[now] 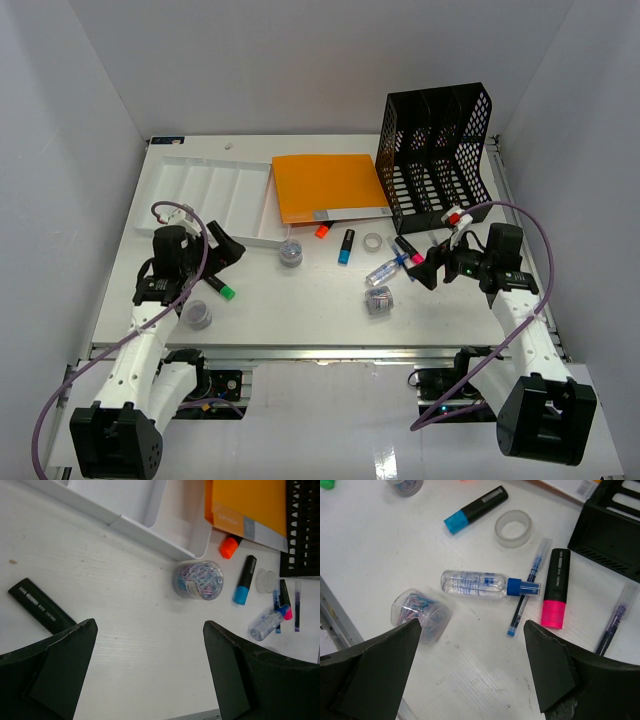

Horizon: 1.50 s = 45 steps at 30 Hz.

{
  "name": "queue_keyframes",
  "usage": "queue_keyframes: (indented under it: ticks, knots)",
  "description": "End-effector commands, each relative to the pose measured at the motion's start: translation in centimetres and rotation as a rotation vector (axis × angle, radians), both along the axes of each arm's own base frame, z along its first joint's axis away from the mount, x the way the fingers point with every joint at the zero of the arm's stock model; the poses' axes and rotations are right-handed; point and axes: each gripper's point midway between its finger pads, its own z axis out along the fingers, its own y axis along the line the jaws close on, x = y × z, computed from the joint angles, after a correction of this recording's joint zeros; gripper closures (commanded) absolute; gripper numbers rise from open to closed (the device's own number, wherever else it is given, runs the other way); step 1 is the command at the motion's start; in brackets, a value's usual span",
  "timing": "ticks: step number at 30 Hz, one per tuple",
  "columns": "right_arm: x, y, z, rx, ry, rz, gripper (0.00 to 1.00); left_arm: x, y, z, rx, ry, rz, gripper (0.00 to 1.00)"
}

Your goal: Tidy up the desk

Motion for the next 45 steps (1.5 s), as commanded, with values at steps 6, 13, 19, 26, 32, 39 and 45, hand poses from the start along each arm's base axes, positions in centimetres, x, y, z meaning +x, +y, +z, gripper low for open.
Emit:
queue_keyframes:
  ticks: [6, 13, 19, 26, 32, 39, 45]
  knots:
    - [0.5, -0.2, 2.4, -0.046, -0.081, 0.038, 0.10, -1.2, 4.3, -2.7, 0.117, 0.261, 0.256, 0.02]
    - [0.6, -0.4, 2.6, -0.054, -0.088, 0.027, 0.10, -0.8, 5.3, -6.1, 0.136, 0.420, 0.363, 0.16]
    - [0.7, -0.5, 2.6, -0.056, -0.087, 0.019, 0.10, -0.3, 5.8, -7.7, 0.170, 0.498, 0.412, 0.22]
    - [0.7, -0.6, 2.4, -0.063, -0.082, 0.014, 0.10, -0.4, 5.9, -11.4, 0.223, 0.648, 0.409, 0.36]
    - [0.8, -0.7, 2.3, -0.068, -0.080, 0.012, 0.10, 0.2, 5.9, -12.4, 0.245, 0.676, 0.411, 0.36]
    - [0.8, -0.7, 2.2, -0.072, -0.077, 0.008, 0.10, 0.2, 6.3, -12.8, 0.275, 0.681, 0.416, 0.68]
    - [0.8, -0.7, 2.2, -0.071, -0.077, 0.010, 0.10, 2.0, 6.9, -10.0, 0.292, 0.587, 0.423, 0.80]
